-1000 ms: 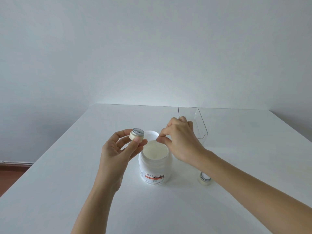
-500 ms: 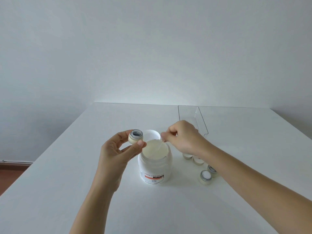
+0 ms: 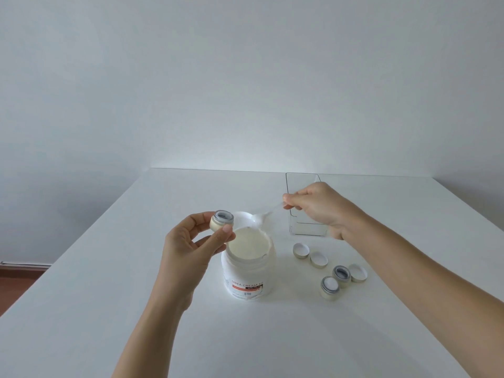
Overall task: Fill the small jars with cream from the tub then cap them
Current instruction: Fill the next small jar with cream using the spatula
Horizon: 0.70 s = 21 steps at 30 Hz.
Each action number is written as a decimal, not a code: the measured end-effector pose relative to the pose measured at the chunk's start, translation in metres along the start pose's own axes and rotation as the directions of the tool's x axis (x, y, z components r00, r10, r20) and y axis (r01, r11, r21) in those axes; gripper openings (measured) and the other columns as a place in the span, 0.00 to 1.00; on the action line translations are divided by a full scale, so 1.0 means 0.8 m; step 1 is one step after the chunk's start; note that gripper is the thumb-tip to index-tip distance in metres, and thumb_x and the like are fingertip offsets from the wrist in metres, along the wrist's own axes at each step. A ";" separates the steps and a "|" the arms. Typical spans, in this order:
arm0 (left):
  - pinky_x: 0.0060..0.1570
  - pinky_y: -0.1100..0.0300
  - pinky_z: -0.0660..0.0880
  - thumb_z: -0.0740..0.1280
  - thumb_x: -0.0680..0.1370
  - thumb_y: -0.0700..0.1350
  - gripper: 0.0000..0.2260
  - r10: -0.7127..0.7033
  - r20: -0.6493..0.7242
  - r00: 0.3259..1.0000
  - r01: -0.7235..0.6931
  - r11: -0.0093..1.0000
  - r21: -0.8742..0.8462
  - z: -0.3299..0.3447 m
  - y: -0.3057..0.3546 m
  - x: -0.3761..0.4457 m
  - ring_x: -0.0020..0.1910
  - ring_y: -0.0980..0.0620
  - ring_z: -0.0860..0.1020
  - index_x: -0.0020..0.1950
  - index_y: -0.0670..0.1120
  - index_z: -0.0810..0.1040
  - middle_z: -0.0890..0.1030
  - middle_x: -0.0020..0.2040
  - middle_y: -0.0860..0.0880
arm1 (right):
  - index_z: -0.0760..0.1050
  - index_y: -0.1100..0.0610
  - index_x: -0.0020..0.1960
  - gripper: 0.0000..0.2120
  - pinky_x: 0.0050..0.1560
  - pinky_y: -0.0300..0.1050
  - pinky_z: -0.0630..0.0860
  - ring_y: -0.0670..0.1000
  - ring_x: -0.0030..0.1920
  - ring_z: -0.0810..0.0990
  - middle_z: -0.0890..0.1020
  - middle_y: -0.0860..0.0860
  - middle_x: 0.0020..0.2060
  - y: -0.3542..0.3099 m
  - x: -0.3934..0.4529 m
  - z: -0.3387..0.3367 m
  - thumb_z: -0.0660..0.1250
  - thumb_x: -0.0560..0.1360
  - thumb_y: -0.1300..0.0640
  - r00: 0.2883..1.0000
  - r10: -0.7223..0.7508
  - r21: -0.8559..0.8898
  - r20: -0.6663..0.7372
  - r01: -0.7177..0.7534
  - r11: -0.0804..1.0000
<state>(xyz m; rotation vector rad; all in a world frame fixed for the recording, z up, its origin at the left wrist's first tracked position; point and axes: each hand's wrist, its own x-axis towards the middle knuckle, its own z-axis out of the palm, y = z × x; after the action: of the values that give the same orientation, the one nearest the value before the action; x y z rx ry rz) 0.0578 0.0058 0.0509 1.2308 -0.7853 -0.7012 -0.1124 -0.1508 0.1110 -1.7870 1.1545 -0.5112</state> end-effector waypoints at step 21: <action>0.42 0.67 0.78 0.76 0.65 0.48 0.20 -0.042 0.109 0.993 0.049 0.997 -0.060 0.015 0.013 -0.008 0.43 0.53 0.85 0.55 0.44 0.82 0.87 0.46 0.49 | 0.80 0.52 0.38 0.12 0.51 0.50 0.68 0.37 0.33 0.72 0.75 0.37 0.24 -0.032 -0.034 0.031 0.65 0.77 0.52 0.859 -0.461 -0.173 -0.224 0.430 0.886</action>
<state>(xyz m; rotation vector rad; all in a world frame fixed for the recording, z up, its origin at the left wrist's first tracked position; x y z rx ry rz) 0.0449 0.0064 0.0623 1.1649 -0.8201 -0.8293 -0.0946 -0.1119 0.1245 -2.1522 0.9476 -0.9960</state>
